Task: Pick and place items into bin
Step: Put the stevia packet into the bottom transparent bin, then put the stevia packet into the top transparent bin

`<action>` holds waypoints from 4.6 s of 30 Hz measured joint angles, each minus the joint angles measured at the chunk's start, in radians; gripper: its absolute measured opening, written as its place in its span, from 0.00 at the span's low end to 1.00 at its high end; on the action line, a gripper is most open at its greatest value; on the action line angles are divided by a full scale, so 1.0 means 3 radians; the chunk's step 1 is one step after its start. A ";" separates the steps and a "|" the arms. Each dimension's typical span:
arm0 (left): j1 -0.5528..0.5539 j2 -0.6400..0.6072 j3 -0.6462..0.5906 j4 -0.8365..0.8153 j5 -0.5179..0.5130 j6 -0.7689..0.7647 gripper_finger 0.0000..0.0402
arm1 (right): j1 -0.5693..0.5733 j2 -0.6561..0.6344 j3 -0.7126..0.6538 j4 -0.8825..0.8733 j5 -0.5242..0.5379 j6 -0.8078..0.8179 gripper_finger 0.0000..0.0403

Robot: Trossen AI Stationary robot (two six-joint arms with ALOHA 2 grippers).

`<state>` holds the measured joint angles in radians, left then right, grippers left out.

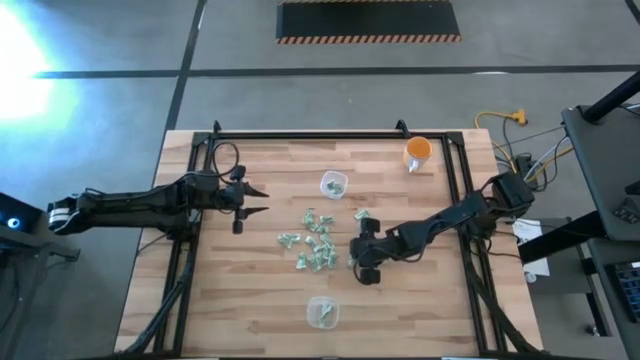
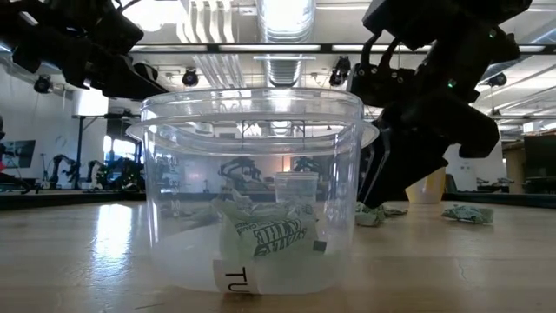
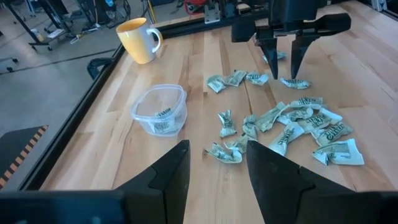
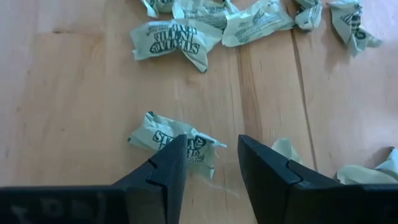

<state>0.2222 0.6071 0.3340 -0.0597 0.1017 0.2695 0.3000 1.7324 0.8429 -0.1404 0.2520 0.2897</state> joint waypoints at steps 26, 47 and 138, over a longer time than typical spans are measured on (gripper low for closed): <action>0.0000 0.0004 0.0000 0.0004 0.0000 0.0000 0.35 | -0.0022 0.0074 -0.0001 -0.0011 -0.0069 -0.0205 0.03; -0.0001 0.0005 0.0000 0.0009 0.0000 0.0000 0.35 | 0.0203 -0.0212 0.0335 0.0136 -0.0077 -0.0598 0.02; -0.0220 0.1682 -0.0003 0.0501 0.0906 -0.0252 0.35 | 0.0562 0.0248 0.1434 -0.0489 -0.0466 -0.1072 0.20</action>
<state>0.1562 1.1119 0.3332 0.0907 0.3734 0.1940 0.4685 1.8067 1.2732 -0.2870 0.1122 -0.0320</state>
